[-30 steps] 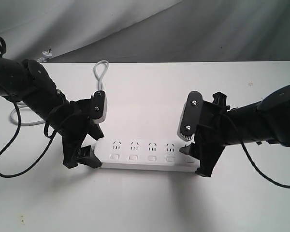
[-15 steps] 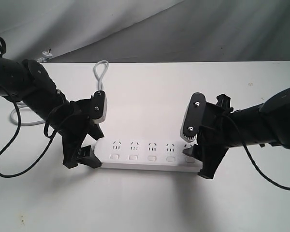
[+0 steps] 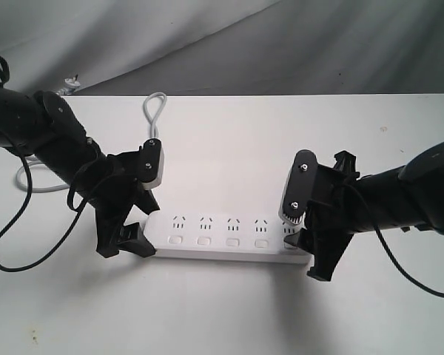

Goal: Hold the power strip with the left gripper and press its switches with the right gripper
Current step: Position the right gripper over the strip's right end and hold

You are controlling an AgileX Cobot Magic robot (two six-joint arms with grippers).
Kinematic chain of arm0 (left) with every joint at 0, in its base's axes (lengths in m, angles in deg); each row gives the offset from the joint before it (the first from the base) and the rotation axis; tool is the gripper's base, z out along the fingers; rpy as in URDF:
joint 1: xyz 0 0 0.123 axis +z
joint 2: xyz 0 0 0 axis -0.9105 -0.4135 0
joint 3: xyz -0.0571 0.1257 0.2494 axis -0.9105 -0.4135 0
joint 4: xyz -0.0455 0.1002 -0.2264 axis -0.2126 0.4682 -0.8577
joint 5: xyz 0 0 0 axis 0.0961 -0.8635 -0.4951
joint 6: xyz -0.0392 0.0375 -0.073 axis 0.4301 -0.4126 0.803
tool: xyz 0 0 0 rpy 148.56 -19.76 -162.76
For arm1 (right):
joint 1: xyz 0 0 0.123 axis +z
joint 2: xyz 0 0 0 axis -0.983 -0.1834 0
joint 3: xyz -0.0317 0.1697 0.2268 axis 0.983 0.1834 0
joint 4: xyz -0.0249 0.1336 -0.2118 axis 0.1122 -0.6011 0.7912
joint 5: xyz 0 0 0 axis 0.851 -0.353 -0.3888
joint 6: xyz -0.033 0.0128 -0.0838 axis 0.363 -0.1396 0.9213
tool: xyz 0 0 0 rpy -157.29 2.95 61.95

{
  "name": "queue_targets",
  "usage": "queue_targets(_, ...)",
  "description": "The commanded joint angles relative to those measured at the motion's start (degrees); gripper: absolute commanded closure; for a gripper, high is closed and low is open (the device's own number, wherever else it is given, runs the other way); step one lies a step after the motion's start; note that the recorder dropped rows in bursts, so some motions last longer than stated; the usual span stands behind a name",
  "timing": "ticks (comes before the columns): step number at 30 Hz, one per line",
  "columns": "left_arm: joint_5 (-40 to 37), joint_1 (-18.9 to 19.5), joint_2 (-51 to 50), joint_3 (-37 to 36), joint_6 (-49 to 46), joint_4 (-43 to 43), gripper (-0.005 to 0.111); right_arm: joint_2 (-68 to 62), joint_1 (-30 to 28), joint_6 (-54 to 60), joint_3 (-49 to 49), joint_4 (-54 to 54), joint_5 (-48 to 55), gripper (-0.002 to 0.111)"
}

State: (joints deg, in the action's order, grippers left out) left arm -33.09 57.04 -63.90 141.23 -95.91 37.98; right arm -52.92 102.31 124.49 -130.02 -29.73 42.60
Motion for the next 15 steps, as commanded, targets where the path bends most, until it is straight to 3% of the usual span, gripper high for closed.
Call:
queue_targets(1, 0.09, -0.04, 0.18, 0.0, 0.2, -0.29, 0.037, -1.49, -0.36, -0.02, 0.13, -0.35, -0.33, 0.046)
queue_targets(15, 0.09, -0.04, 0.18, 0.0, 0.2, -0.29, 0.037, -3.08, -0.11, 0.22, -0.71, -1.36, -0.57, 0.046)
